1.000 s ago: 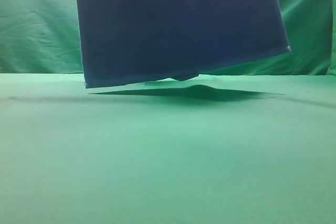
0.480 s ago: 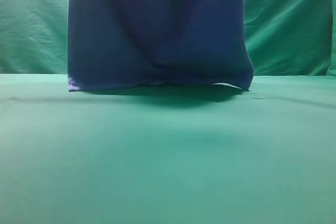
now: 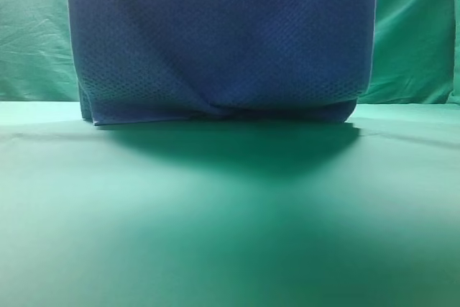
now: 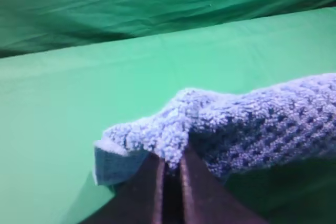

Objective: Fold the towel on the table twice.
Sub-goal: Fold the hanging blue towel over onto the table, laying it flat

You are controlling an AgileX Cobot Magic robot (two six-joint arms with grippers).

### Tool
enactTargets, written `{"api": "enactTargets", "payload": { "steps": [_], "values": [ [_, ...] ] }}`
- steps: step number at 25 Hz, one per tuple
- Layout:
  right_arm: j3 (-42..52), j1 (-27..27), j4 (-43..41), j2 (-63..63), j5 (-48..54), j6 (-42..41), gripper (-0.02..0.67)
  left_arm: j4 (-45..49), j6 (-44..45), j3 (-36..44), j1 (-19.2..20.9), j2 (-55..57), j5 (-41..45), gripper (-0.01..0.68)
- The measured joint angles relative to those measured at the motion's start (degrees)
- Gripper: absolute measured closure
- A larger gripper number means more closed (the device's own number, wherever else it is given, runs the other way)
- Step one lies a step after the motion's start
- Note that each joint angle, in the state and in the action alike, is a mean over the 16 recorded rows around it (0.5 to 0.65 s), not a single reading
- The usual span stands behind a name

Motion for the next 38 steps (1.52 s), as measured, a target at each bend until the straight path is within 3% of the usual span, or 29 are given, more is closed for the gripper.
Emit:
{"api": "enactTargets", "payload": {
  "steps": [7, 28, 38],
  "values": [
    [12.3, 0.0, 2.4, -8.8, -1.3, 0.4, 0.649, -2.0, -0.6, 9.1, -0.1, -6.0, 1.4, 0.673],
    [50.4, 0.2, 11.2, -33.9, -3.7, 0.6, 0.649, -18.1, 8.7, 46.0, -0.3, -24.8, -0.5, 0.673],
    [60.3, 0.3, 13.4, -40.9, -5.0, 0.7, 0.649, -25.5, 13.9, 55.2, -0.3, -27.5, -2.2, 0.673]
  ]
}}
